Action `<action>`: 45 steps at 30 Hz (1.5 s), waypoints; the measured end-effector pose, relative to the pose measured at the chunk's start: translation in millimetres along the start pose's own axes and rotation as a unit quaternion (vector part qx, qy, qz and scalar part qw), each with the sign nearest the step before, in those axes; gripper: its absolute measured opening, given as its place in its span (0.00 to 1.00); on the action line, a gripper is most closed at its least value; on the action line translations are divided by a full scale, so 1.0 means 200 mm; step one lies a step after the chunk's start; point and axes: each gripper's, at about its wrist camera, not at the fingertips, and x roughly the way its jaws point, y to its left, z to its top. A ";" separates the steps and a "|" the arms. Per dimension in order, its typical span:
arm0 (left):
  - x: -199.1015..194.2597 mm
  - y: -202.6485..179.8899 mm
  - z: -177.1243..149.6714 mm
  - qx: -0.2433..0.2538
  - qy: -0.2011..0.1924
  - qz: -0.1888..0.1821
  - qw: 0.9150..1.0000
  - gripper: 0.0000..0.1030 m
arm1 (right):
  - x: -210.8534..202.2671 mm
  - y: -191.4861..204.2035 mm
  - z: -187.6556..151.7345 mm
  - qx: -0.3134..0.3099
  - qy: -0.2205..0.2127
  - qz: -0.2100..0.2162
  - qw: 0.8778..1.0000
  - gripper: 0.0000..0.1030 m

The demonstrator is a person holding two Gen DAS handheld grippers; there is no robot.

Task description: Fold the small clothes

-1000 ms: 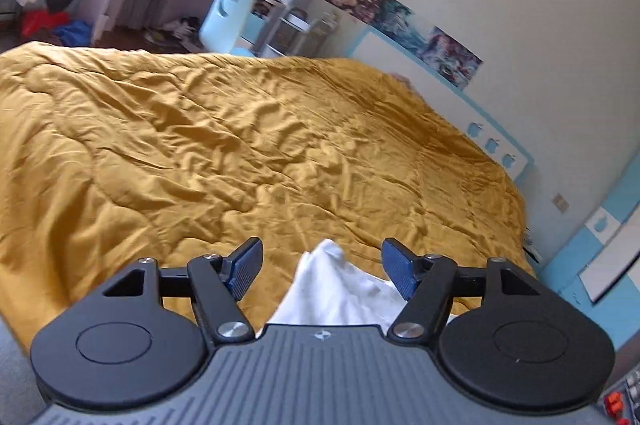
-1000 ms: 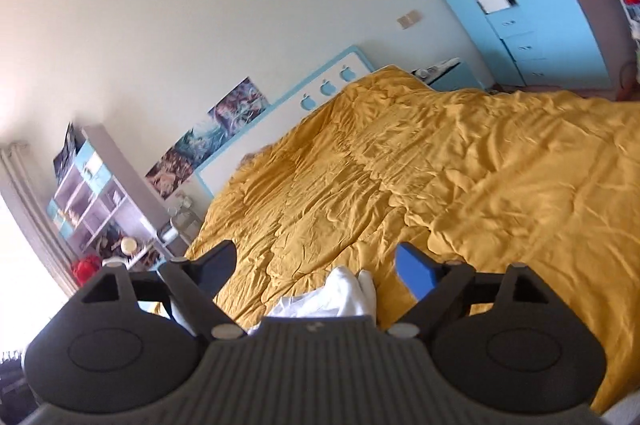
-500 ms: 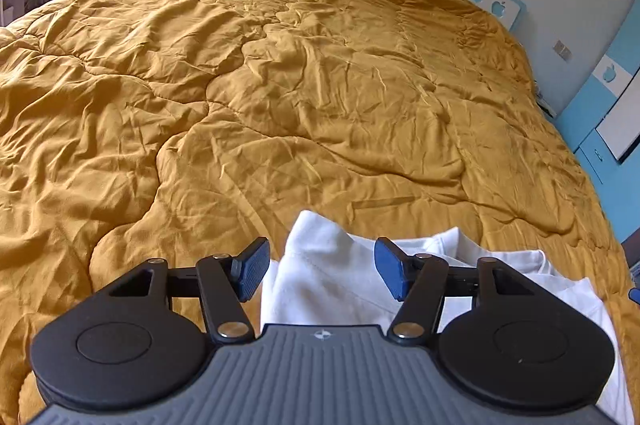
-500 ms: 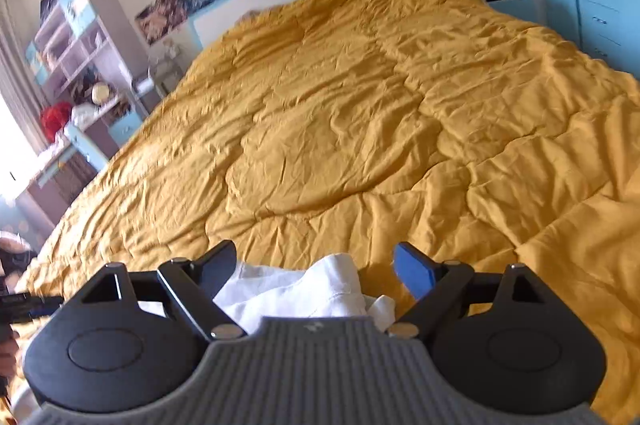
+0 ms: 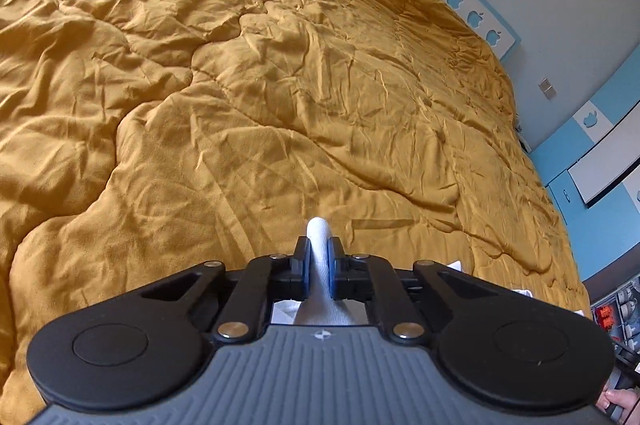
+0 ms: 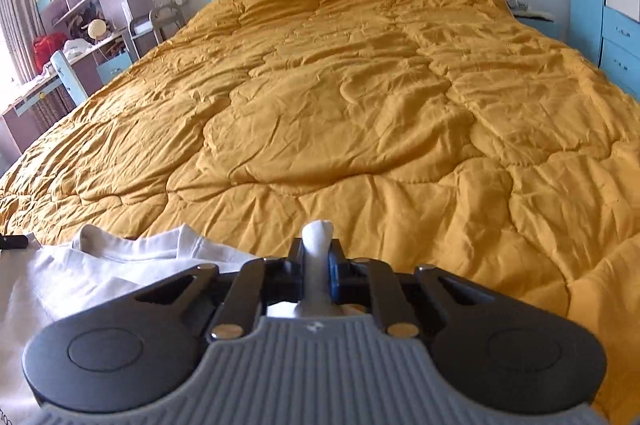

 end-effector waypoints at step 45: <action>-0.62 -0.77 -0.94 0.215 -0.056 0.015 0.975 0.00 | -0.84 0.99 -0.70 -0.074 -0.140 0.073 0.985 0.13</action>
